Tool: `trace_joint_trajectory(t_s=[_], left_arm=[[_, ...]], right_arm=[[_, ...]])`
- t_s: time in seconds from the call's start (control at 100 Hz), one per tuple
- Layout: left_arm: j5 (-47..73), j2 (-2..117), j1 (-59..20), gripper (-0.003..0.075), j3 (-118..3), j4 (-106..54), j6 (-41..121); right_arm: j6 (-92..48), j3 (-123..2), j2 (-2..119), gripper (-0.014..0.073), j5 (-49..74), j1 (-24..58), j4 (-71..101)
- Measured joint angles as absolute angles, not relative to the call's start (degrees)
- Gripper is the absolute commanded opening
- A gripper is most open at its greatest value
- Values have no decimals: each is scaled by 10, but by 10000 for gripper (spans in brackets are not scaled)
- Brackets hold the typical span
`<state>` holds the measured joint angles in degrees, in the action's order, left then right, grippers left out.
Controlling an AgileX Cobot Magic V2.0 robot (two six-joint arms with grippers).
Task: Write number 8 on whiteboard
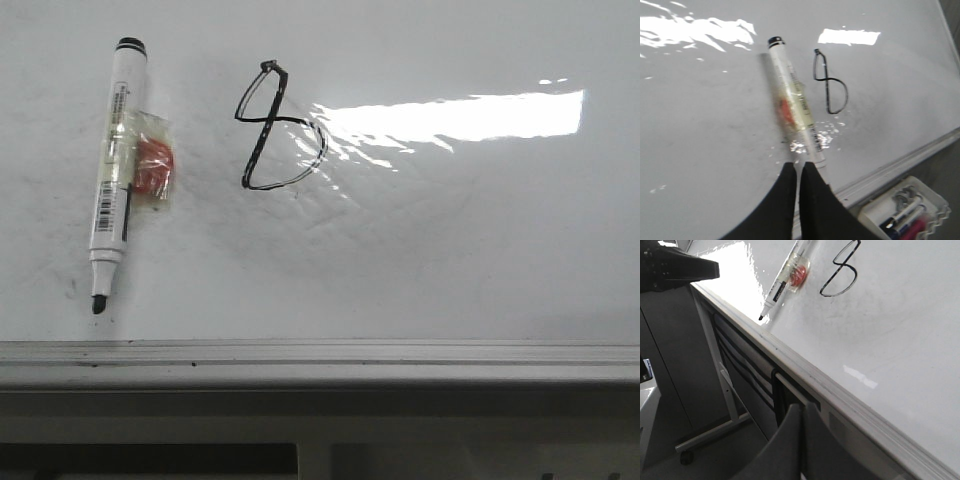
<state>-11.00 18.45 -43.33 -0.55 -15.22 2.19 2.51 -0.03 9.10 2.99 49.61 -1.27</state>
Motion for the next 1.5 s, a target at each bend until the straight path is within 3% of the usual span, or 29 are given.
trace_joint_trajectory(t_s=[0.34,0.62,0.86,1.5], left_arm=[[-6,56,-179,-20,-4,-40,22],[72,-2,-30,-20,-4,-34,22],[184,-2,-6,-20,-4,-33,22],[189,-2,-6,-20,-4,-33,21]], right_arm=[[25,0,90,-63,30,496,-13],[25,0,90,-63,30,496,-13],[25,0,90,-63,30,496,-13],[25,0,90,-63,29,496,-13]])
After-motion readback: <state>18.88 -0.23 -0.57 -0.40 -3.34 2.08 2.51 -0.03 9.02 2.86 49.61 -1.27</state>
